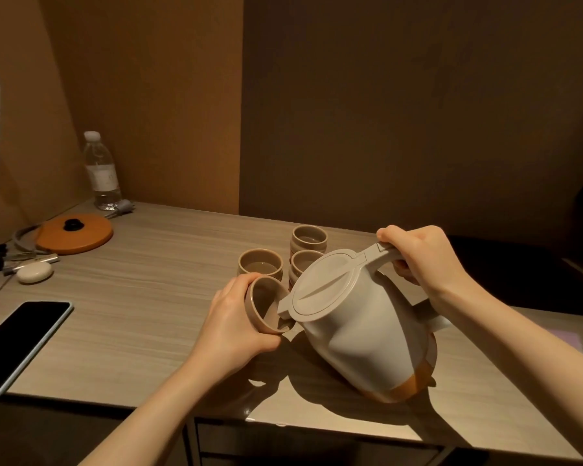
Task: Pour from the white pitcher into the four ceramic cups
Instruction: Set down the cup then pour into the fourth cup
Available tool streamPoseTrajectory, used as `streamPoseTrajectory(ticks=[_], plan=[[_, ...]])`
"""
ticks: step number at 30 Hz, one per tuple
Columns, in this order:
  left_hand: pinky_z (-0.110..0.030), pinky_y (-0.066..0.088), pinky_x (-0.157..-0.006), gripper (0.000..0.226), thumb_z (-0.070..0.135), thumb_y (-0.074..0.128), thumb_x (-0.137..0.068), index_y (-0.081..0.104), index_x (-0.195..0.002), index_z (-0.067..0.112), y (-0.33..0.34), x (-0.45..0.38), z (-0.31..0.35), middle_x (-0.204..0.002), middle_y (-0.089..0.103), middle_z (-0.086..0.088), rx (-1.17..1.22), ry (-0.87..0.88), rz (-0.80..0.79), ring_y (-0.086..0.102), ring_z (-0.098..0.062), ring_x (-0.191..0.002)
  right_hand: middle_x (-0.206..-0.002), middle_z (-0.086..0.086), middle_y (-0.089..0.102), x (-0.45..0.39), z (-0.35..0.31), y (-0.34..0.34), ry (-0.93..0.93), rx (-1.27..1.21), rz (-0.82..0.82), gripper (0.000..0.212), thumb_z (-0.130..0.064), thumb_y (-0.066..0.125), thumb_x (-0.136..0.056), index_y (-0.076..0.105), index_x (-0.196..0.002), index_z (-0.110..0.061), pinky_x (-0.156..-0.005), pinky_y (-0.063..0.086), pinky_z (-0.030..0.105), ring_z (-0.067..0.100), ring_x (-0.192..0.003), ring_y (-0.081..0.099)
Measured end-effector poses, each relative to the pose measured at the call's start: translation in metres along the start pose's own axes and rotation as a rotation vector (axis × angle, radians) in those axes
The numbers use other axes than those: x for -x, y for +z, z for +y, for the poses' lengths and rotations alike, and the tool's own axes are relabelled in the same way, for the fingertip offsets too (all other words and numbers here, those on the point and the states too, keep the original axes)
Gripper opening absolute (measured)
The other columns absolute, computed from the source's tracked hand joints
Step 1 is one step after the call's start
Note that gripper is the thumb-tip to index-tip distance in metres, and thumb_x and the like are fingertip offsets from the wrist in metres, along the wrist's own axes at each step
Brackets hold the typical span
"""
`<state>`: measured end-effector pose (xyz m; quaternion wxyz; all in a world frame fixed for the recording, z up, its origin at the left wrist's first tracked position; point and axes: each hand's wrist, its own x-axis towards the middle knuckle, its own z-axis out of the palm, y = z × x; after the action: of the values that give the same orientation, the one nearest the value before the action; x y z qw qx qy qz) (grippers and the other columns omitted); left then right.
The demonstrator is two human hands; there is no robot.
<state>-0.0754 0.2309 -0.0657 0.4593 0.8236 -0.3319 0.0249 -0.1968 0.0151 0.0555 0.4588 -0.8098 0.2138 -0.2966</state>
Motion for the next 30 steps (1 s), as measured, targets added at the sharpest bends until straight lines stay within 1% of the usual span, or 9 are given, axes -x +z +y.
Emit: streamPoseTrajectory(ticks=[2, 5, 9, 17, 22, 27, 28, 30], plan=[[-0.035, 0.047, -0.093, 0.088, 0.028, 0.087, -0.047, 0.047, -0.125, 0.033, -0.0005, 0.0004, -0.001, -0.121, 0.053, 0.014, 0.003, -0.001, -0.001, 0.048, -0.013, -0.117, -0.041, 0.004, 0.037, -0.0001, -0.0005, 0.0011, -0.008, 0.0, -0.004, 0.049, -0.022, 0.059, -0.087, 0.046, -0.042, -0.008, -0.049, 0.032, 0.024, 0.01, -0.037, 0.032], [-0.032, 0.047, -0.092, 0.086, 0.029, 0.085, -0.047, 0.047, -0.124, 0.034, -0.0011, 0.0012, -0.0019, -0.12, 0.053, 0.015, 0.01, 0.004, -0.001, 0.049, -0.012, -0.116, -0.04, 0.003, 0.037, -0.0003, -0.0021, 0.0028, -0.014, -0.003, -0.009, 0.051, -0.021, 0.059, -0.087, 0.046, -0.039, -0.01, -0.048, 0.031, 0.024, 0.01, -0.036, 0.031], [-0.033, 0.048, -0.092, 0.086, 0.029, 0.086, -0.048, 0.047, -0.124, 0.034, -0.0013, 0.0025, -0.0033, -0.12, 0.053, 0.015, 0.009, -0.001, 0.001, 0.049, -0.012, -0.116, -0.042, 0.005, 0.036, -0.0008, -0.0039, 0.005, -0.024, 0.021, -0.016, 0.046, -0.021, 0.059, -0.086, 0.047, -0.044, -0.006, -0.049, 0.03, 0.026, 0.011, -0.038, 0.03], [-0.033, 0.049, -0.093, 0.086, 0.026, 0.089, -0.051, 0.048, -0.126, 0.03, -0.0006, 0.0054, -0.003, -0.122, 0.055, 0.011, 0.013, -0.018, 0.01, 0.05, -0.013, -0.116, -0.042, 0.005, 0.038, -0.0015, -0.0048, 0.0079, -0.025, 0.04, -0.027, 0.047, -0.023, 0.06, -0.085, 0.047, -0.043, -0.007, -0.051, 0.032, 0.028, 0.011, -0.038, 0.031], [-0.028, 0.046, -0.09, 0.084, 0.025, 0.088, -0.05, 0.049, -0.124, 0.03, -0.0005, 0.0066, -0.0041, -0.12, 0.055, 0.012, 0.023, -0.019, 0.012, 0.051, -0.012, -0.114, -0.045, 0.009, 0.04, -0.0025, -0.0046, 0.0089, -0.031, 0.052, -0.04, 0.044, -0.024, 0.06, -0.085, 0.052, -0.048, -0.001, -0.051, 0.033, 0.029, 0.012, -0.039, 0.033], [-0.025, 0.044, -0.089, 0.084, 0.024, 0.088, -0.049, 0.05, -0.124, 0.03, -0.0005, 0.0075, -0.0049, -0.118, 0.055, 0.013, 0.04, -0.025, 0.008, 0.051, -0.01, -0.112, -0.045, 0.009, 0.04, -0.003, -0.0044, 0.0088, -0.037, 0.051, -0.044, 0.046, -0.023, 0.06, -0.086, 0.052, -0.045, -0.004, -0.05, 0.033, 0.028, 0.011, -0.039, 0.033], [-0.025, 0.044, -0.089, 0.084, 0.025, 0.088, -0.049, 0.05, -0.123, 0.03, -0.0005, 0.0076, -0.005, -0.118, 0.055, 0.013, 0.046, -0.026, 0.007, 0.051, -0.01, -0.112, -0.045, 0.009, 0.04, -0.003, -0.0041, 0.0088, -0.037, 0.053, -0.044, 0.046, -0.023, 0.06, -0.086, 0.052, -0.045, -0.003, -0.051, 0.033, 0.029, 0.011, -0.039, 0.033], [-0.026, 0.046, -0.089, 0.084, 0.026, 0.088, -0.048, 0.05, -0.123, 0.031, -0.0003, 0.0075, -0.0051, -0.117, 0.055, 0.014, 0.054, -0.029, 0.006, 0.052, -0.009, -0.111, -0.047, 0.011, 0.039, -0.0034, -0.0033, 0.0092, -0.041, 0.064, -0.043, 0.048, -0.025, 0.06, -0.085, 0.051, -0.048, 0.004, -0.054, 0.034, 0.031, 0.013, -0.041, 0.033]])
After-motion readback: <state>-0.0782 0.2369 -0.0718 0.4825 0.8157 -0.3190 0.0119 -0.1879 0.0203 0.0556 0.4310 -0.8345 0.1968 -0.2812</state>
